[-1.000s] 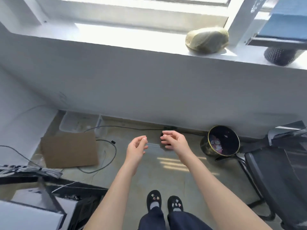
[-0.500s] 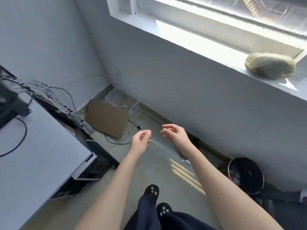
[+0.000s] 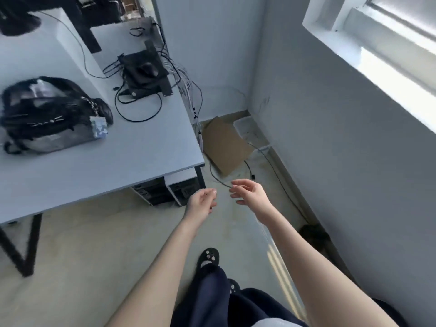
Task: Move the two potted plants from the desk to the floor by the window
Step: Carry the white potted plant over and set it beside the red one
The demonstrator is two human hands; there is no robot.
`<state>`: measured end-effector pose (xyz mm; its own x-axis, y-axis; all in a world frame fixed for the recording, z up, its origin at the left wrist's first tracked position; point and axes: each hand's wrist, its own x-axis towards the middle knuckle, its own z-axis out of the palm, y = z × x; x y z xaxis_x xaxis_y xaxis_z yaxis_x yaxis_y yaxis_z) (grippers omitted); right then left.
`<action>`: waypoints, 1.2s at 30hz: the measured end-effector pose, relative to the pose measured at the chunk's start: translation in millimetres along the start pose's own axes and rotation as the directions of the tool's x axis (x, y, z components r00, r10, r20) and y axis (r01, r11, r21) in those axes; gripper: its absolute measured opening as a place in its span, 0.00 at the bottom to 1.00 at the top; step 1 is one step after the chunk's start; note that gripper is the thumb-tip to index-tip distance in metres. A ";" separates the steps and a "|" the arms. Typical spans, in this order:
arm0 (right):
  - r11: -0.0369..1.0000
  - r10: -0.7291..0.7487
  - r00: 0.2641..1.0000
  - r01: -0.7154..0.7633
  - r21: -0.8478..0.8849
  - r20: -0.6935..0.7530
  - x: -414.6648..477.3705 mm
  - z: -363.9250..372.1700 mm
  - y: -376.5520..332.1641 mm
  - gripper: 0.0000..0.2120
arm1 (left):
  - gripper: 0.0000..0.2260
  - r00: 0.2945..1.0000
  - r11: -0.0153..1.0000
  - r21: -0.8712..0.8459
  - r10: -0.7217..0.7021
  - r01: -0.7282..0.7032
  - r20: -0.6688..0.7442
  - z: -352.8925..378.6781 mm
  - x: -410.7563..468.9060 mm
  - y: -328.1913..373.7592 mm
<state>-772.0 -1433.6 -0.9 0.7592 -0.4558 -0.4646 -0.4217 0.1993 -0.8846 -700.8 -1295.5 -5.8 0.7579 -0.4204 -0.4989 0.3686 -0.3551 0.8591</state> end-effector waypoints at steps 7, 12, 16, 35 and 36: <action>0.989 0.001 0.970 0.036 -0.145 0.244 -10.2 88.6 -10.6 0.11 | 0.07 0.970 0.991 -0.133 -0.040 0.008 -0.238 -84.2 -39.3 -27.3; 0.976 0.007 0.923 0.078 -0.204 0.384 -21.8 153.5 -14.0 0.07 | 0.06 0.924 0.974 -0.225 -0.075 -0.012 -0.375 -144.4 -69.0 -46.5; 0.966 0.004 0.886 0.116 -0.229 0.464 -33.7 208.8 -10.9 0.07 | 0.03 0.885 0.964 -0.262 -0.085 -0.044 -0.458 -193.8 -93.3 -63.4; 0.925 0.036 0.757 0.221 -0.308 0.653 -102.4 488.2 -1.5 0.08 | 0.05 0.798 0.939 -0.333 -0.134 -0.087 -0.588 -445.2 -176.6 -131.4; 0.924 0.040 0.750 0.224 -0.310 0.660 -104.1 499.4 -1.8 0.08 | 0.05 0.793 0.938 -0.334 -0.137 -0.089 -0.594 -455.3 -178.7 -133.2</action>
<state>-602.7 -953.3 28.7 0.8800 0.2382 -0.4109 -0.3736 -0.1872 -0.9085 -640.2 -792.8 20.8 0.8702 0.2115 -0.4450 0.4585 -0.0171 0.8885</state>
